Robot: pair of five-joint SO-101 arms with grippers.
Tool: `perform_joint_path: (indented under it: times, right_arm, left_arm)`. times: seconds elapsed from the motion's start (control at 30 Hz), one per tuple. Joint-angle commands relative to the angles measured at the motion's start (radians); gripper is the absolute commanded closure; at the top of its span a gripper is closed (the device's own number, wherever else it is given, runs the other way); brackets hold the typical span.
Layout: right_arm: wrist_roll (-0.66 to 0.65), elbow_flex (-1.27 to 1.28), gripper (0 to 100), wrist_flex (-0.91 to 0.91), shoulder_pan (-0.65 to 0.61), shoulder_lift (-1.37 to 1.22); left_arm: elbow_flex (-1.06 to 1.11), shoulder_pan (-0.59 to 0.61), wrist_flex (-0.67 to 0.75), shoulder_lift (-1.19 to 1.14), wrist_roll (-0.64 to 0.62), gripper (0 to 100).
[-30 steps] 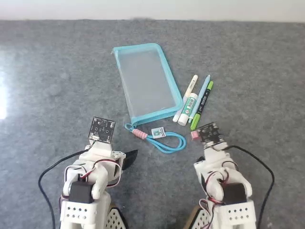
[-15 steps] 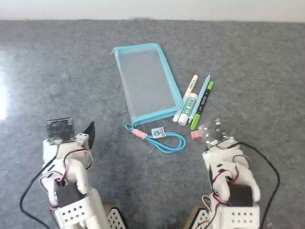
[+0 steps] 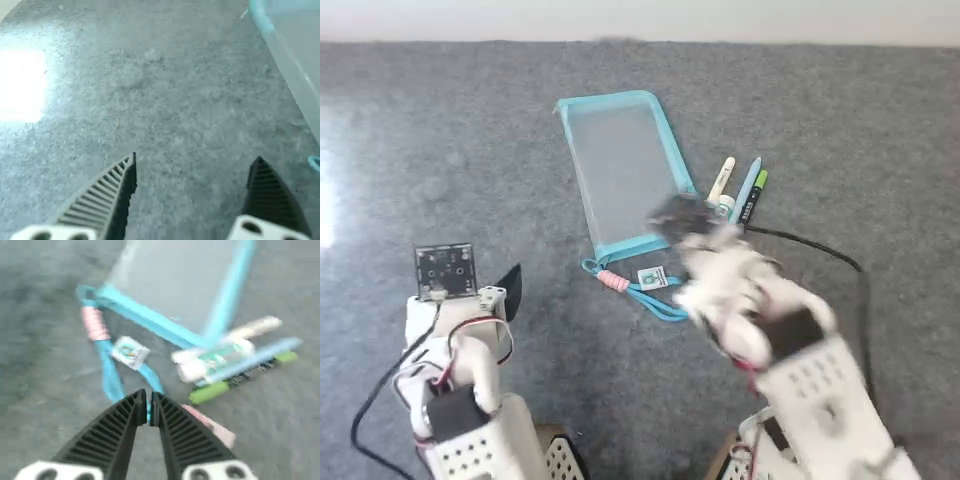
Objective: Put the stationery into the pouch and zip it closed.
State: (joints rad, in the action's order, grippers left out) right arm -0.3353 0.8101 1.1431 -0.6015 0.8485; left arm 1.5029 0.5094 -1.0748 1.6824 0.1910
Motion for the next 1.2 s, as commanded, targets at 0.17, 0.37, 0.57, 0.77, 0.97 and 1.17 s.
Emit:
perform_joint_path:
  times: [0.17,0.37,0.57,0.77,0.97,1.17]
  right_arm:
    - [-0.026,-0.187,74.5,-0.216,-0.139,-0.463]
    - [-0.026,-0.216,73.3,-0.366,-0.147,-0.654]
    - [-0.02,-0.299,73.3,-0.375,-0.188,-0.788]
    - [-0.018,-0.342,73.4,-0.39,-0.231,-0.881]
    - [-0.018,-0.348,73.5,-0.44,-0.228,-0.981]
    - [0.012,-0.379,73.9,-0.449,-0.213,-1.027]
  left_arm:
    - [-0.07,0.094,0.222,-0.514,0.054,66]
    - [-0.028,0.098,0.42,-0.761,0.114,66]
    - [-0.13,0.245,0.427,-0.842,0.058,66]
    - [-0.148,0.273,0.427,-0.848,0.028,66]
    - [-0.148,0.273,0.427,-0.847,0.026,66]
    - [-0.148,0.272,0.427,-0.848,0.026,66]
